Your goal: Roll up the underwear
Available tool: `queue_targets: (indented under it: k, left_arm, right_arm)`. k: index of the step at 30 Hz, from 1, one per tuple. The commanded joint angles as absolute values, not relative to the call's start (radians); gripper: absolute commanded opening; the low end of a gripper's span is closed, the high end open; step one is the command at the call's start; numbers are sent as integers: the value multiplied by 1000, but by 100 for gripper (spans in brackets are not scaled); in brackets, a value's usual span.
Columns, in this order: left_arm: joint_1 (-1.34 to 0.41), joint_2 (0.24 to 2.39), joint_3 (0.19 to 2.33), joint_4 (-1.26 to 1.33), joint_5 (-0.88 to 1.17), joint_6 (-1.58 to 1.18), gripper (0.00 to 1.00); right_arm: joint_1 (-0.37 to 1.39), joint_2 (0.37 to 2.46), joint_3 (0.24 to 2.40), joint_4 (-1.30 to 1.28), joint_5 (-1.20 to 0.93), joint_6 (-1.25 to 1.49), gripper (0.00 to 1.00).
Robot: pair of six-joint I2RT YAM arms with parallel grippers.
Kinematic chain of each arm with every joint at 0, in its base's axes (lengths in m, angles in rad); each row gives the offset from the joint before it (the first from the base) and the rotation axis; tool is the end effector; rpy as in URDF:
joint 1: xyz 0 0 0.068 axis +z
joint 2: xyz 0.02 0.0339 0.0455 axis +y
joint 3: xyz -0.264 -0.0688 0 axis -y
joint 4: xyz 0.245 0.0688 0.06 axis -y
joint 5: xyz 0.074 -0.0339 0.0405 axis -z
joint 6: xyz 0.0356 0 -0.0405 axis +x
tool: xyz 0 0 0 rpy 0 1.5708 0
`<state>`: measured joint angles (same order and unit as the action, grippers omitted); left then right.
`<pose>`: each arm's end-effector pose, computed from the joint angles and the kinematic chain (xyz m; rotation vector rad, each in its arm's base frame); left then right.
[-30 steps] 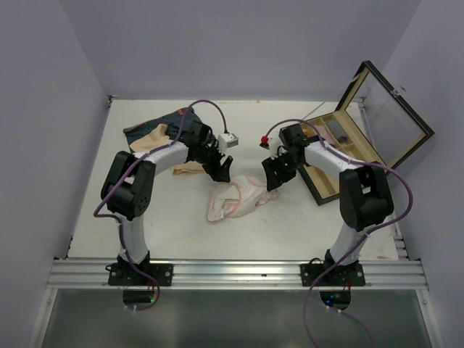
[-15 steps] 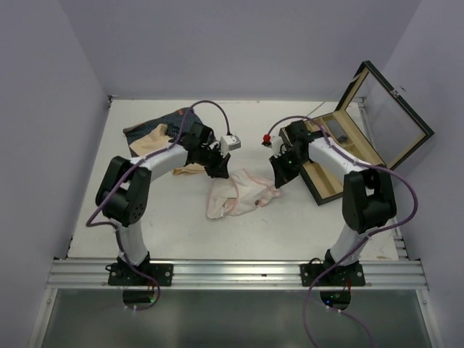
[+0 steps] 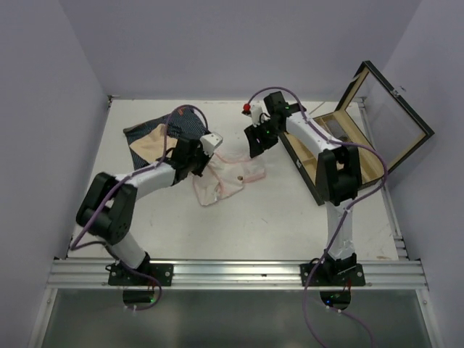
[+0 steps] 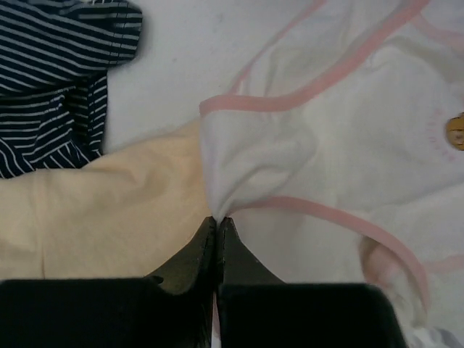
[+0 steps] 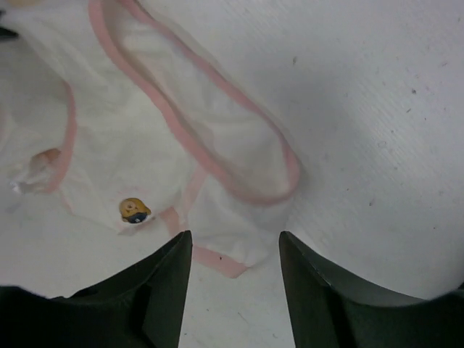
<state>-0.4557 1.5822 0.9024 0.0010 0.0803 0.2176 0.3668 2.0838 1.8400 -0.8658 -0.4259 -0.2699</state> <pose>0.3009 -0.1506 0.2014 0.7860 2.1148 -0.2181 0.4140 0.1748 0.2473 -0.9541 2.4666 0.6005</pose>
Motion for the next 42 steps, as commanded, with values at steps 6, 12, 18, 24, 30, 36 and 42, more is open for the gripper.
queue_targets:
  k: [6,12,18,24,30,36,42]
  left_arm:
    - [-259,1795,1169,12,-42,89,32]
    - [-241,1612,1094,-92,264,336,68]
    - [-241,1404,927,-326,474,739,70]
    - [-256,1312,775,-429,495,969,70]
    - [-337,1305,687,-361,441,1003,71]
    - [-416,1397,652,-204,338,951,70]
    - [-416,1454,640,-92,271,940,58]
  right_arm:
    - [328,2002,1688,-804,-410,-183,56]
    - [327,1872,1424,-621,-454,-71,56]
    - [328,1926,1405,-470,-500,83,56]
    - [342,2048,1491,-391,-494,150,59]
    - [383,2132,1563,-397,-479,140,61]
    - [391,2158,1565,-390,-469,132,52]
    - [390,2131,1534,-388,-462,126,18]
